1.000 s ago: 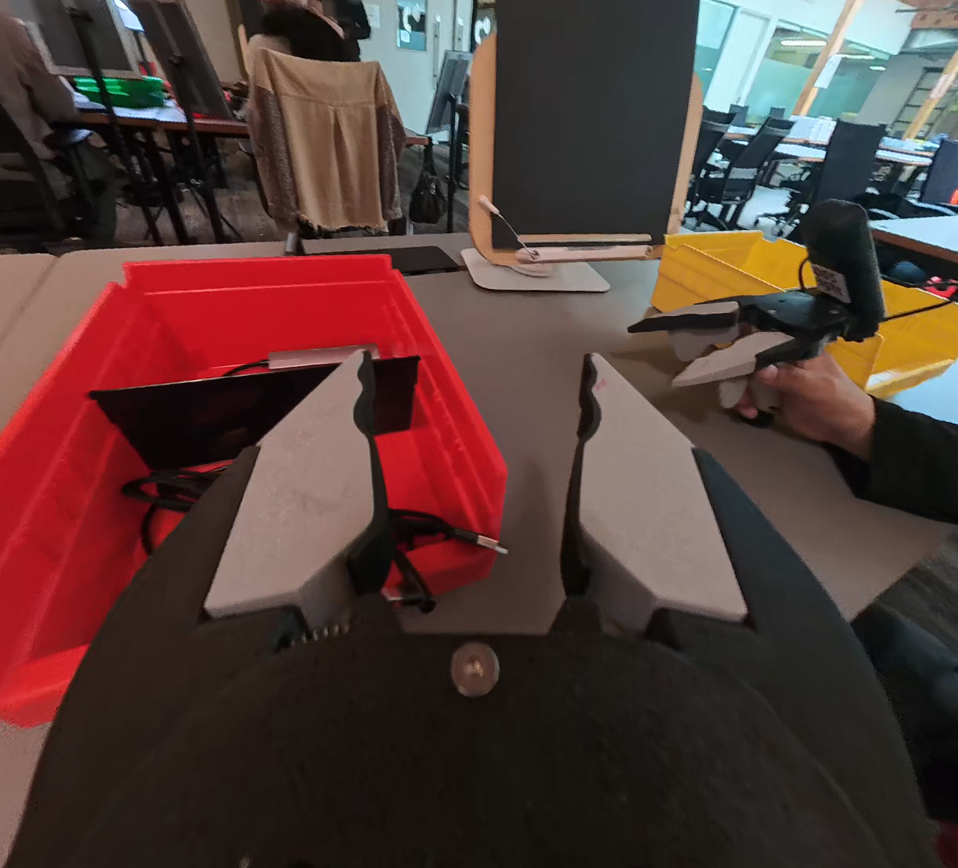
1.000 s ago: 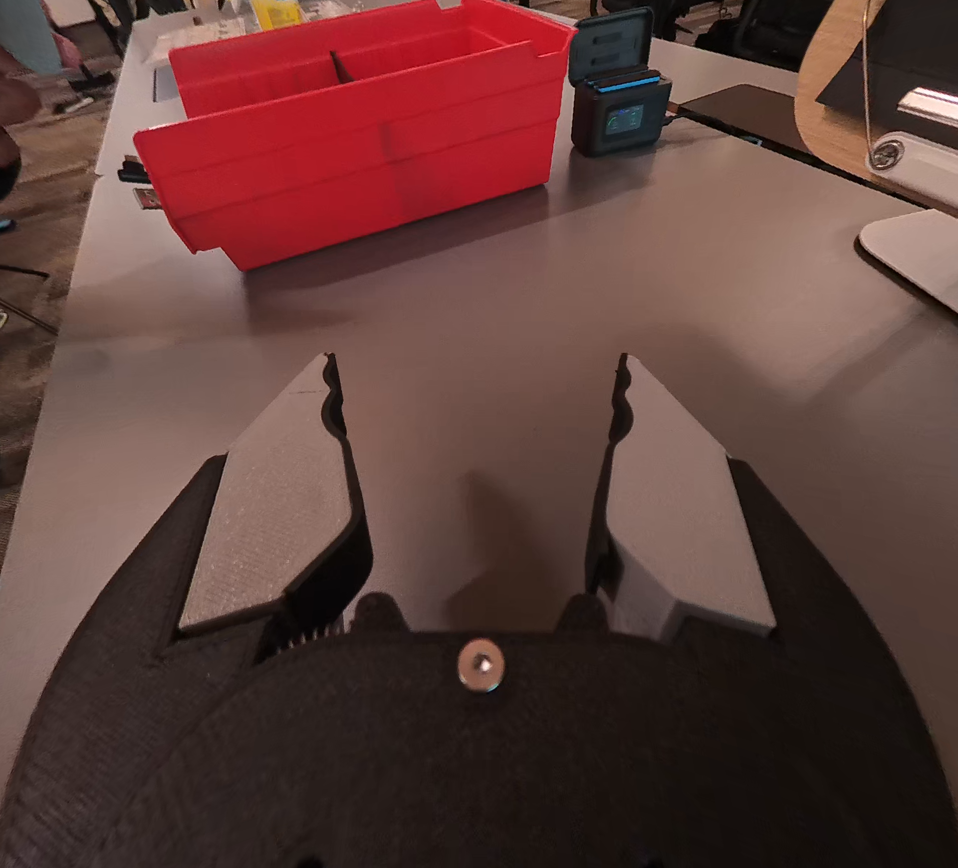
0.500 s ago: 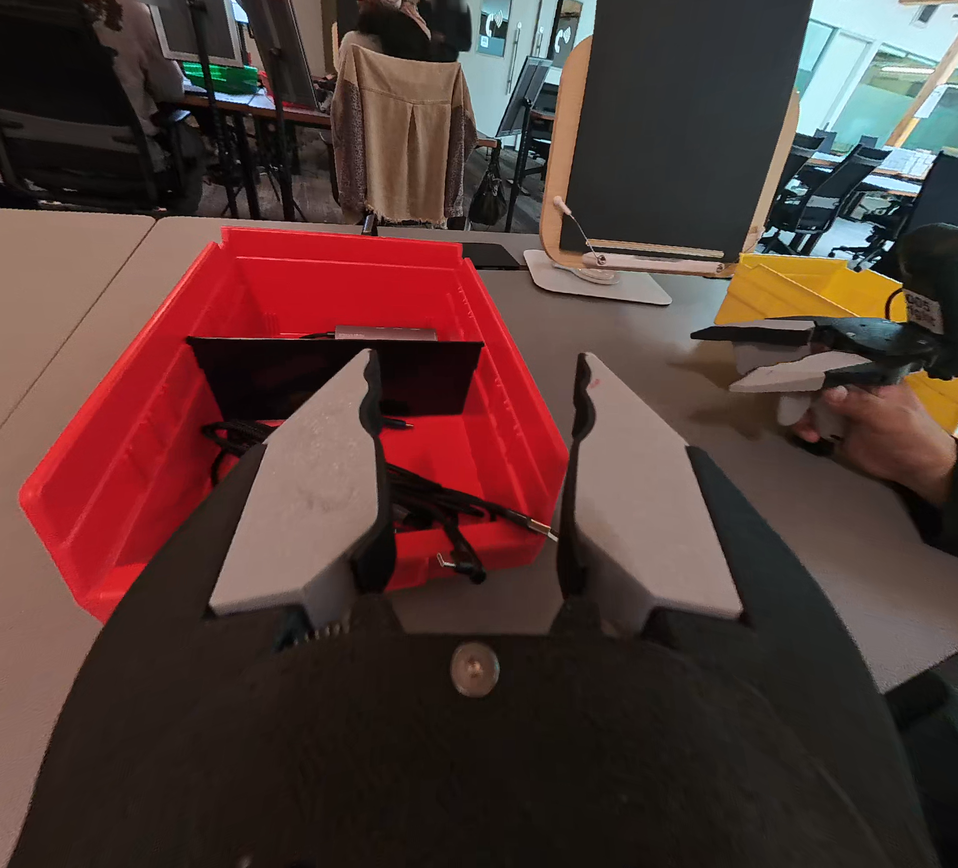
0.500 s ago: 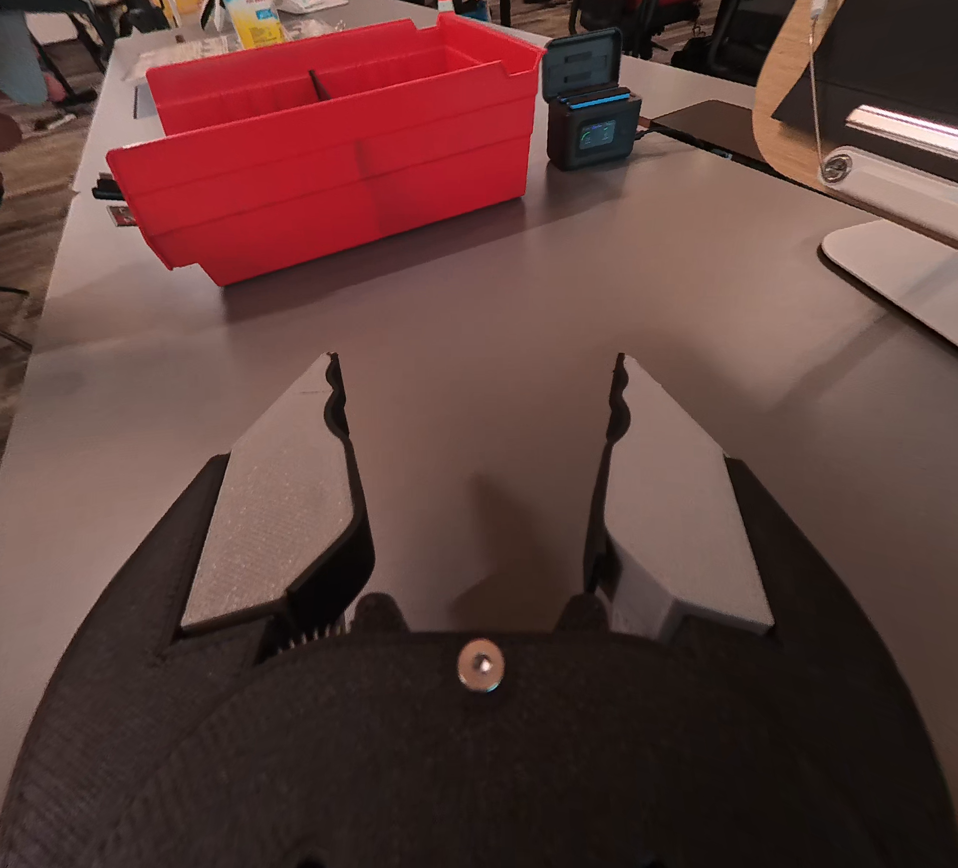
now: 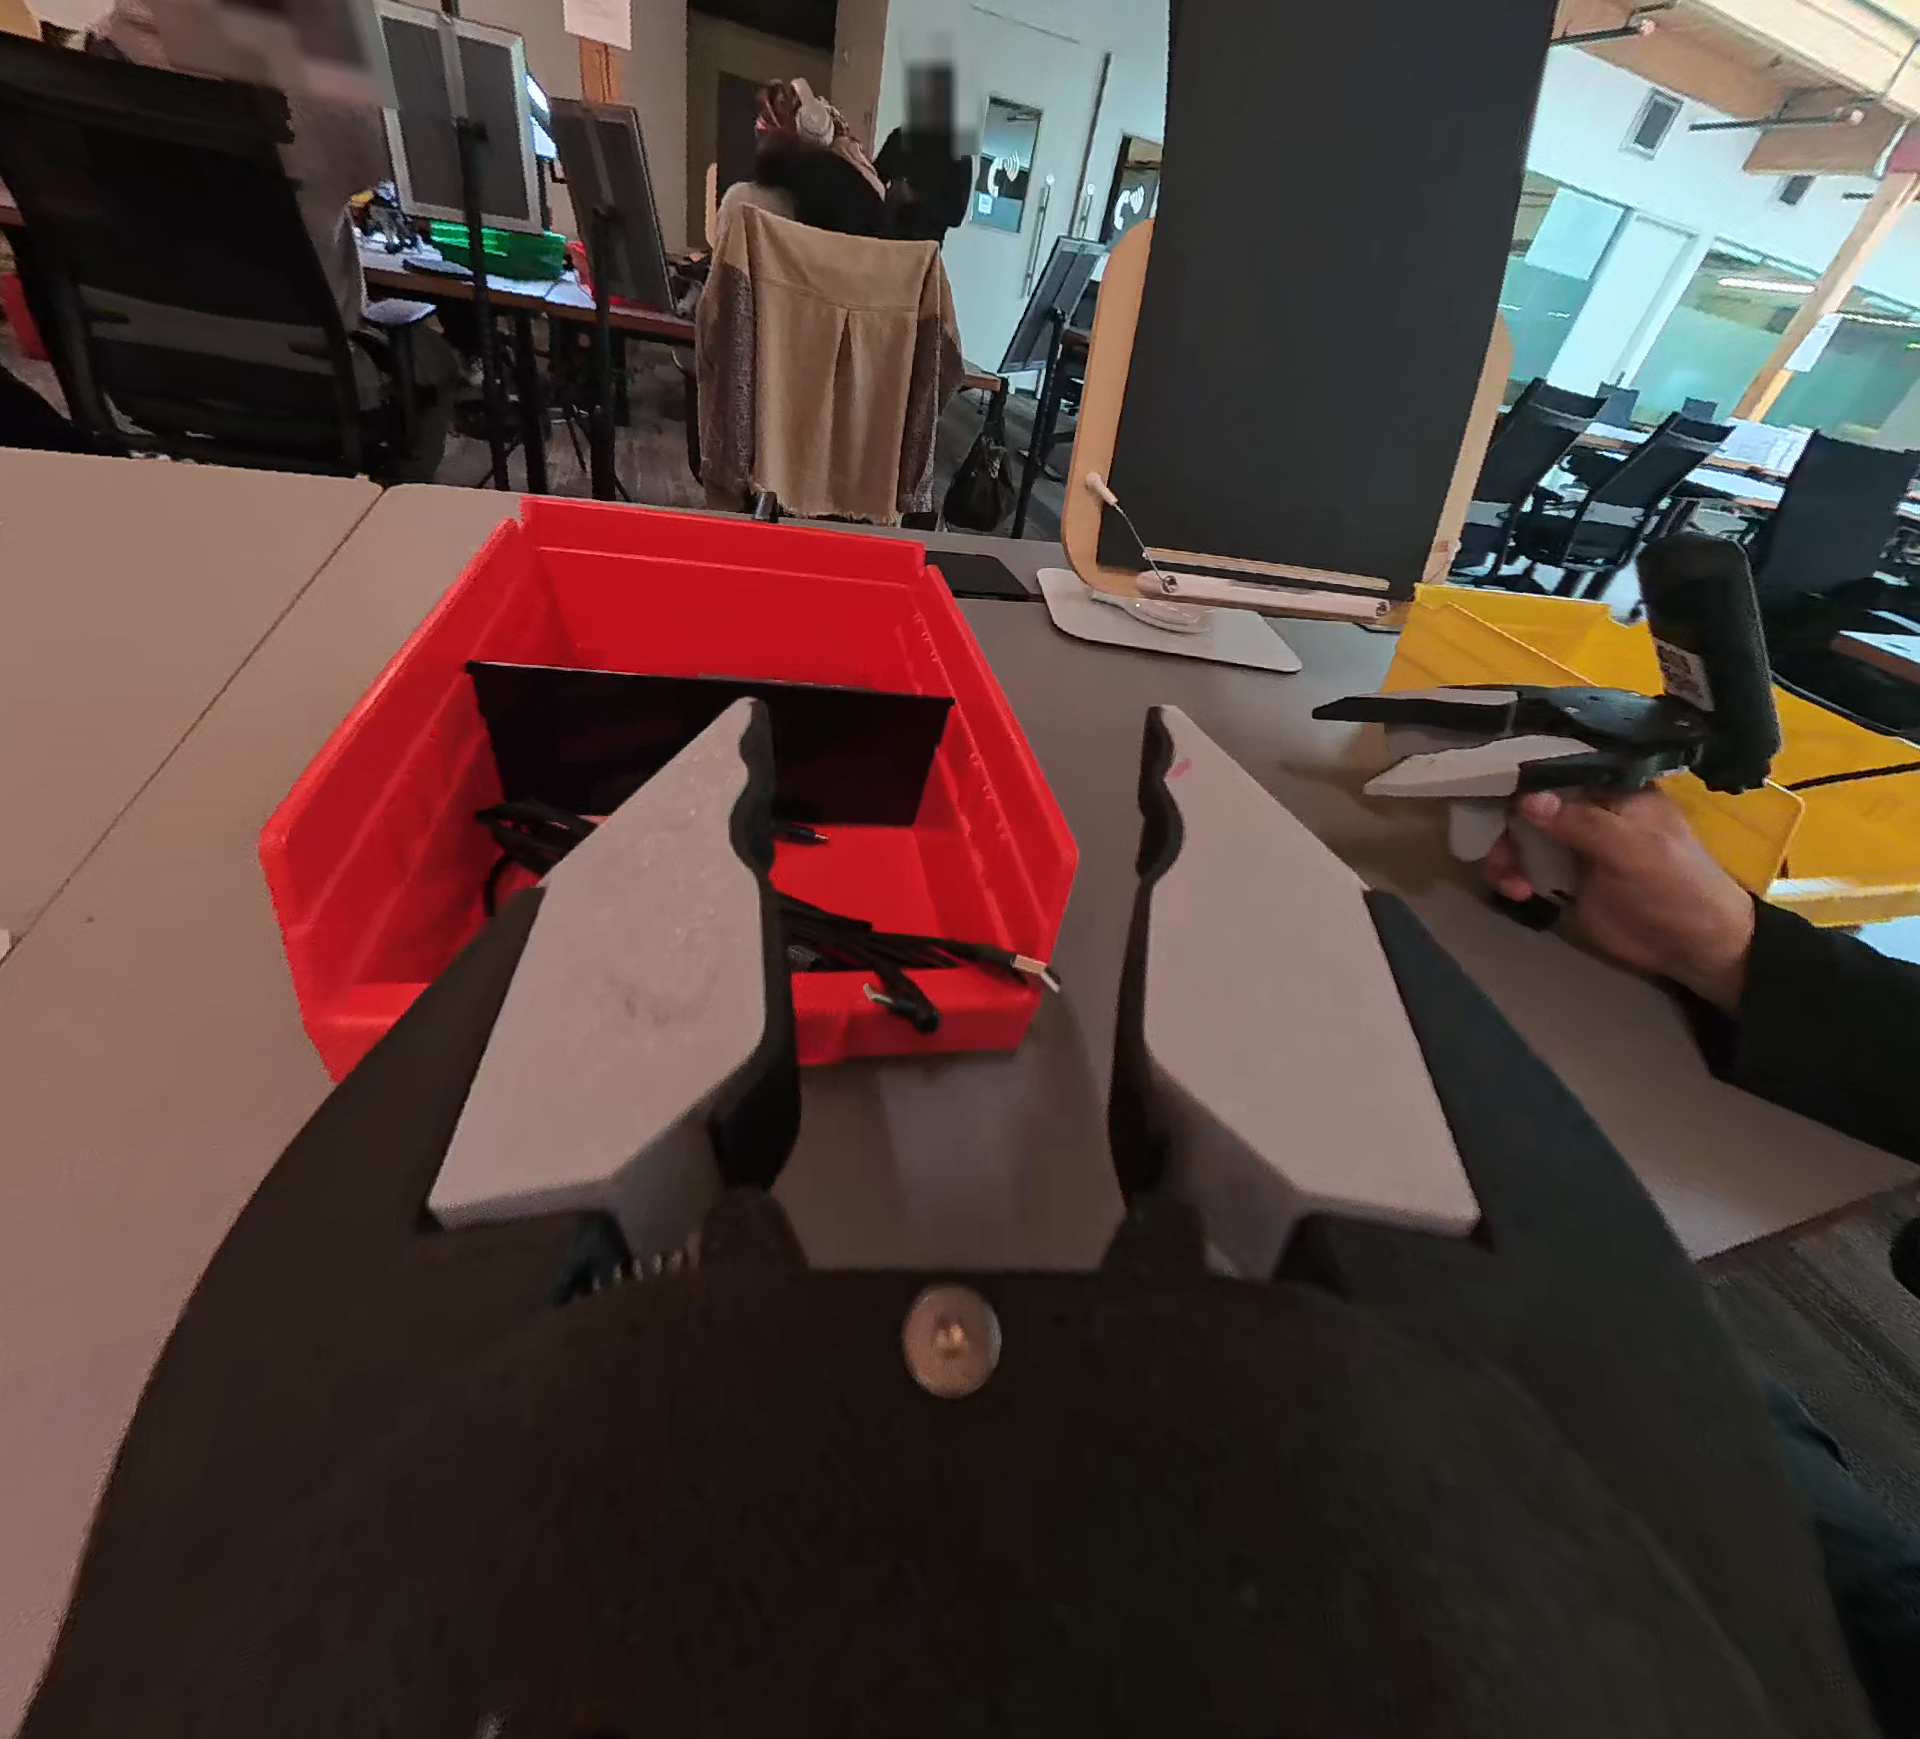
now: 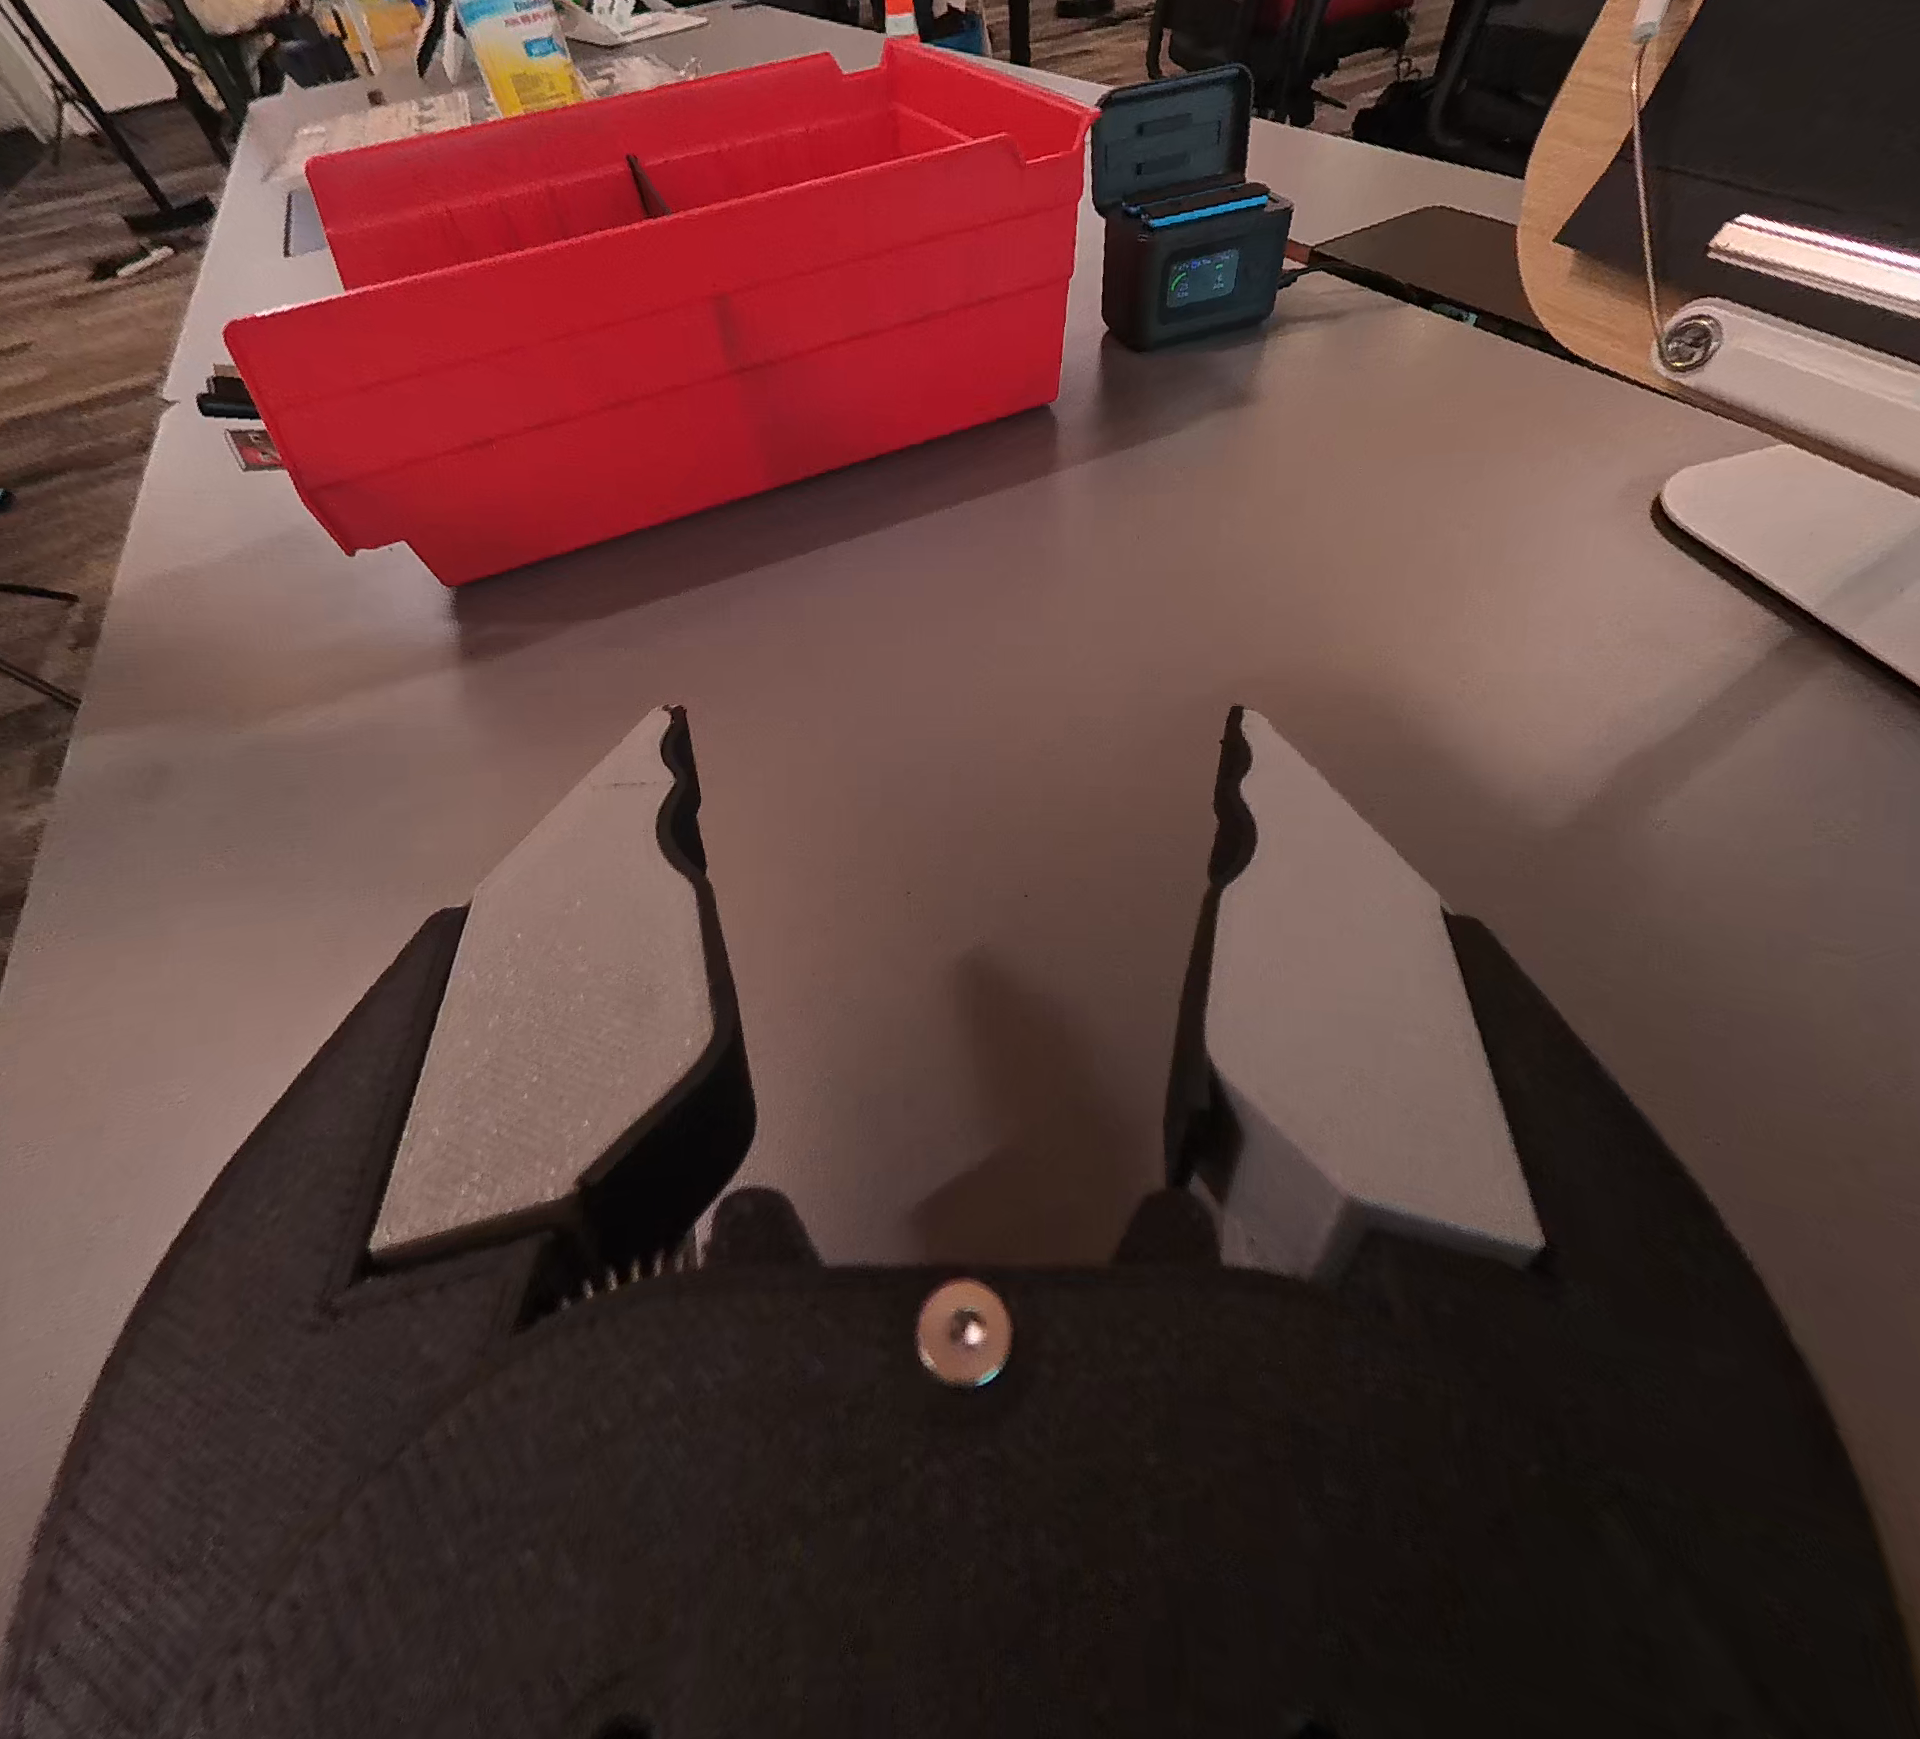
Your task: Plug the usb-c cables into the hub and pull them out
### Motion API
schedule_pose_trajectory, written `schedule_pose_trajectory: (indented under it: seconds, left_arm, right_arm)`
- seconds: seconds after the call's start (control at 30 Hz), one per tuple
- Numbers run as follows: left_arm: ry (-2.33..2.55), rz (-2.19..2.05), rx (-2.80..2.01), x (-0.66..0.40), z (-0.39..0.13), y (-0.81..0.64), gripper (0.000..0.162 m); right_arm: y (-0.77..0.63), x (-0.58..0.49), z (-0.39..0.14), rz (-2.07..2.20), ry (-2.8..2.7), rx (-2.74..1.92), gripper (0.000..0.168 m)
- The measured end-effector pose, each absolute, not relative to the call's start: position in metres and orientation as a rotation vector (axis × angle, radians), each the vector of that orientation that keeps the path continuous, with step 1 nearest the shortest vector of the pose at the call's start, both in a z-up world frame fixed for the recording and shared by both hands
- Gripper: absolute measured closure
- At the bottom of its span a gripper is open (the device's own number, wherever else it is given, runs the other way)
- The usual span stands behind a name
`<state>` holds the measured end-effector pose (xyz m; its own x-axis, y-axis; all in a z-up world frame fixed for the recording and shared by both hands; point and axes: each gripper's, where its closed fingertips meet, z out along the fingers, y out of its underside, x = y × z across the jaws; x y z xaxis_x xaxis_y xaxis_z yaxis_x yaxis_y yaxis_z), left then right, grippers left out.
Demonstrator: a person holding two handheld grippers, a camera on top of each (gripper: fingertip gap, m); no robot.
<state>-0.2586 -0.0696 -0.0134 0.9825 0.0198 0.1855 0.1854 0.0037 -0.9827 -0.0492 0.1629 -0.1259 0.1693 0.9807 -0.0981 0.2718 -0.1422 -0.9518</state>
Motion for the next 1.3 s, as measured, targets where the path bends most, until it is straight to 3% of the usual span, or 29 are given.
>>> schedule_pose_trajectory:
  seconds: [0.53,1.3]
  left_arm:
    - [-0.224,-0.063,-1.573,-0.273,-0.018,-0.099,0.093]
    - [-0.275,-0.018,-1.732,-0.311,-0.082,-0.049,0.096]
  right_arm:
    - [0.170,-0.049,-0.127,1.040,-1.189,-1.621,0.069]
    - [0.101,-0.052,-0.128,1.221,-1.376,-1.598,0.068]
